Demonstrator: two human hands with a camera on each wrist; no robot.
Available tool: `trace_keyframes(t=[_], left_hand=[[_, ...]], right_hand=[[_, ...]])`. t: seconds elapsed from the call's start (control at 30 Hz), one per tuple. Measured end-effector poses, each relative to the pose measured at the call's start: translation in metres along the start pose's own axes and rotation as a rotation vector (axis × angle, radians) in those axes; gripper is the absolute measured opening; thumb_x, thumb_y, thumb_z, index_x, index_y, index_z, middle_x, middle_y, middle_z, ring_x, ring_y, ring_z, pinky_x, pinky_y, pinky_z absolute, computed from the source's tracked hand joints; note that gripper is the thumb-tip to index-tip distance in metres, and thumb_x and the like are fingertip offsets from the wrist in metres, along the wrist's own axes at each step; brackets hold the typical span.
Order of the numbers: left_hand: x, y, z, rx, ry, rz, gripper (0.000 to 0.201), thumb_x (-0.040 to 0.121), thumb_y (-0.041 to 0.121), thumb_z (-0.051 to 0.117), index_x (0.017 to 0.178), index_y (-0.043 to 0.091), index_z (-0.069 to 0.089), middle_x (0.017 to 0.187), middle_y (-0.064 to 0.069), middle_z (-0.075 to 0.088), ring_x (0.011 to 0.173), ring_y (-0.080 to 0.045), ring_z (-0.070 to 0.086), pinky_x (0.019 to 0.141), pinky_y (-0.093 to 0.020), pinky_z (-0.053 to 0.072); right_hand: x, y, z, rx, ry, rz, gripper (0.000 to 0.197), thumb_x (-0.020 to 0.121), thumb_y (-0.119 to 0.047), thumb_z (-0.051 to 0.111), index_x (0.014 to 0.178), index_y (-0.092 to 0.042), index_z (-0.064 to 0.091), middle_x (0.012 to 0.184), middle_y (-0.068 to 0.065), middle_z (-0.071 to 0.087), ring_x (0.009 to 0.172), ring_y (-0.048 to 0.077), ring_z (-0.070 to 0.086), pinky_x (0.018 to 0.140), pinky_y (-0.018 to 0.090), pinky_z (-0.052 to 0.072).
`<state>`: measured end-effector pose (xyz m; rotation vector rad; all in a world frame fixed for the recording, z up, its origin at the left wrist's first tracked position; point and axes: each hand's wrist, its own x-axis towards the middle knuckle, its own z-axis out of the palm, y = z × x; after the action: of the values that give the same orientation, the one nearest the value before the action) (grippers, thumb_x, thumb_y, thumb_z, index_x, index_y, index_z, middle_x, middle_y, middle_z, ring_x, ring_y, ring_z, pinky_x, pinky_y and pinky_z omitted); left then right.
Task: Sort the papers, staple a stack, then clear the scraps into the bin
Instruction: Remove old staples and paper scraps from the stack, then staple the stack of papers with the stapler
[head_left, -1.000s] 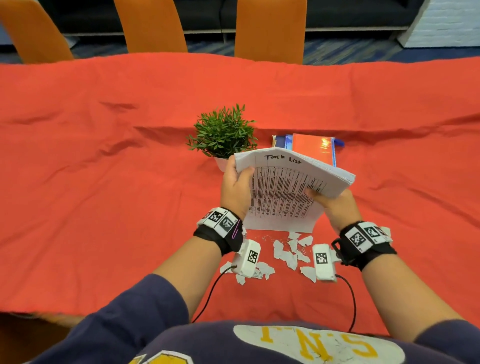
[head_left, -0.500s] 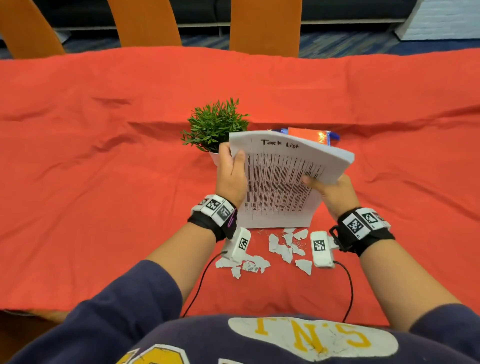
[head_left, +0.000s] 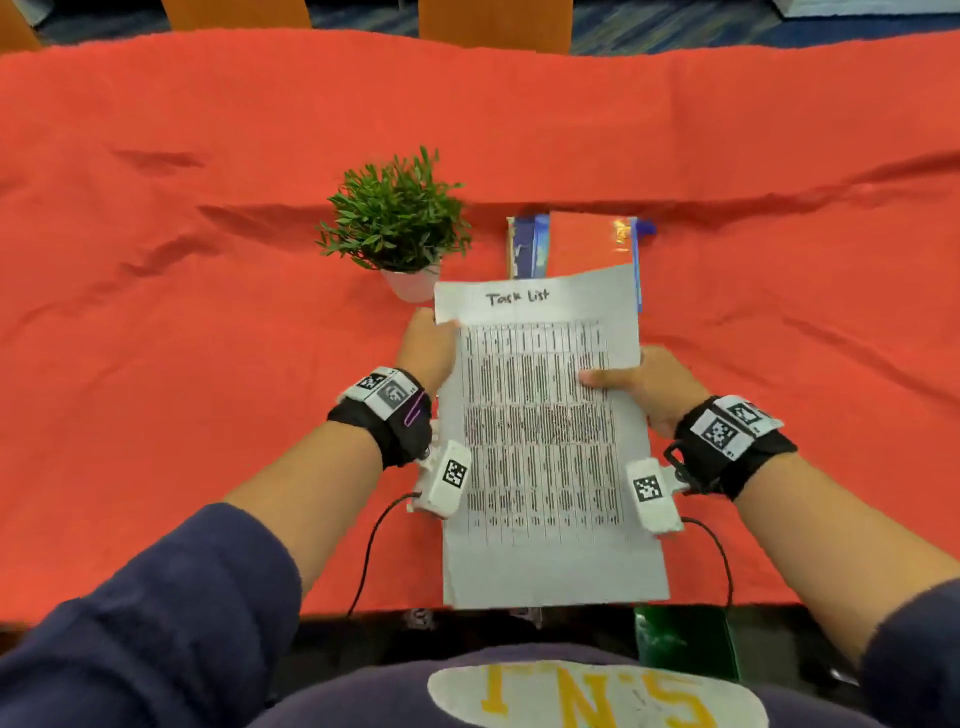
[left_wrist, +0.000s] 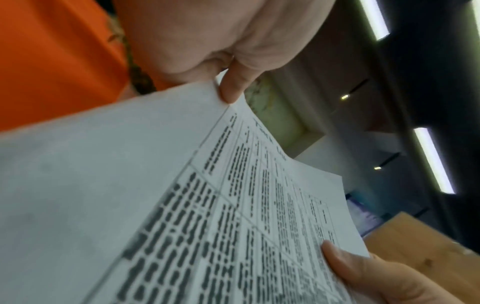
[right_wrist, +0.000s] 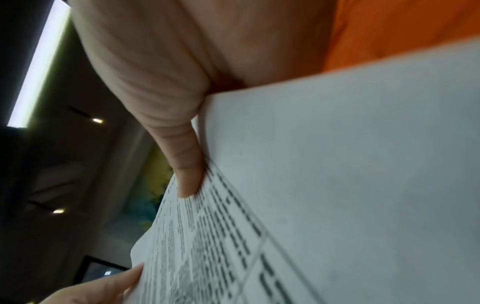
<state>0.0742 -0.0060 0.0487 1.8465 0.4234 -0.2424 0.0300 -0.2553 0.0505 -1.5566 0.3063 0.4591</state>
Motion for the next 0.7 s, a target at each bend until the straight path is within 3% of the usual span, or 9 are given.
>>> trace_keyframes(t=[0.07, 0.17, 0.23, 0.3, 0.4, 0.5, 0.6, 0.7], left_hand=[[0.007, -0.033, 0.013, 0.078, -0.016, -0.113, 0.011, 0.094, 0.012, 0.044, 0.094, 0.003, 0.052, 0.078, -0.005, 0.048, 0.080, -0.020, 0.043, 0.062, -0.030, 0.035], [0.016, -0.068, 0.031, 0.191, -0.035, -0.218, 0.005, 0.095, 0.014, 0.044, 0.098, 0.012, 0.047, 0.095, -0.010, 0.050, 0.086, -0.022, 0.045, 0.077, -0.033, 0.039], [0.020, -0.081, 0.040, 0.198, -0.048, -0.250, 0.009, 0.096, 0.013, 0.042, 0.105, 0.012, 0.044, 0.098, -0.011, 0.047, 0.078, -0.021, 0.046, 0.071, -0.030, 0.038], [0.024, -0.089, 0.046, 0.127, -0.054, -0.276, 0.009, 0.097, 0.008, 0.039, 0.106, 0.007, 0.040, 0.090, -0.010, 0.046, 0.064, -0.016, 0.041, 0.059, -0.028, 0.034], [0.025, -0.094, 0.051, 0.080, -0.032, -0.283, 0.007, 0.097, 0.006, 0.037, 0.104, 0.007, 0.038, 0.076, -0.001, 0.040, 0.061, -0.012, 0.036, 0.051, -0.025, 0.029], [0.026, -0.094, 0.054, 0.039, -0.022, -0.291, 0.006, 0.096, 0.006, 0.038, 0.103, 0.006, 0.038, 0.075, -0.002, 0.038, 0.060, -0.012, 0.033, 0.048, -0.022, 0.029], [0.025, -0.093, 0.056, 0.006, -0.013, -0.317, 0.009, 0.095, 0.011, 0.038, 0.104, 0.009, 0.040, 0.079, -0.003, 0.043, 0.065, -0.016, 0.038, 0.056, -0.030, 0.028], [0.023, -0.094, 0.059, -0.018, 0.003, -0.306, 0.011, 0.095, 0.013, 0.037, 0.104, 0.010, 0.042, 0.078, -0.001, 0.043, 0.075, -0.021, 0.041, 0.061, -0.031, 0.029]], right_hand=[[0.012, 0.031, 0.001, -0.033, 0.000, 0.118, 0.038, 0.068, -0.002, 0.078, 0.105, 0.000, 0.068, 0.111, 0.023, 0.069, 0.093, 0.032, 0.070, 0.085, 0.046, 0.056], [0.031, 0.071, -0.001, -0.099, -0.002, 0.232, 0.060, 0.055, -0.016, 0.085, 0.109, 0.002, 0.067, 0.106, 0.020, 0.071, 0.097, 0.035, 0.069, 0.090, 0.054, 0.053], [0.043, 0.088, -0.003, -0.164, -0.015, 0.244, 0.060, 0.051, -0.023, 0.088, 0.104, -0.002, 0.070, 0.102, 0.014, 0.073, 0.094, 0.032, 0.071, 0.089, 0.052, 0.054], [0.052, 0.095, -0.003, -0.231, 0.021, 0.229, 0.046, 0.060, -0.019, 0.088, 0.101, -0.006, 0.071, 0.102, 0.011, 0.074, 0.093, 0.028, 0.071, 0.088, 0.046, 0.055], [0.063, 0.104, -0.007, -0.198, 0.146, 0.192, 0.024, 0.079, -0.013, 0.076, 0.101, -0.010, 0.068, 0.105, 0.011, 0.072, 0.096, 0.029, 0.069, 0.091, 0.047, 0.054], [0.064, 0.107, -0.002, -0.230, 0.218, 0.198, 0.028, 0.092, -0.024, 0.060, 0.115, -0.008, 0.063, 0.114, 0.009, 0.069, 0.101, 0.029, 0.065, 0.094, 0.046, 0.051], [0.064, 0.108, 0.005, -0.310, 0.258, 0.176, 0.029, 0.098, -0.021, 0.050, 0.121, -0.004, 0.059, 0.105, 0.005, 0.066, 0.085, 0.019, 0.058, 0.076, 0.030, 0.046], [0.062, 0.108, 0.006, -0.323, 0.266, 0.165, 0.029, 0.099, -0.019, 0.047, 0.122, -0.004, 0.059, 0.101, 0.004, 0.062, 0.080, 0.018, 0.055, 0.065, 0.025, 0.041]])
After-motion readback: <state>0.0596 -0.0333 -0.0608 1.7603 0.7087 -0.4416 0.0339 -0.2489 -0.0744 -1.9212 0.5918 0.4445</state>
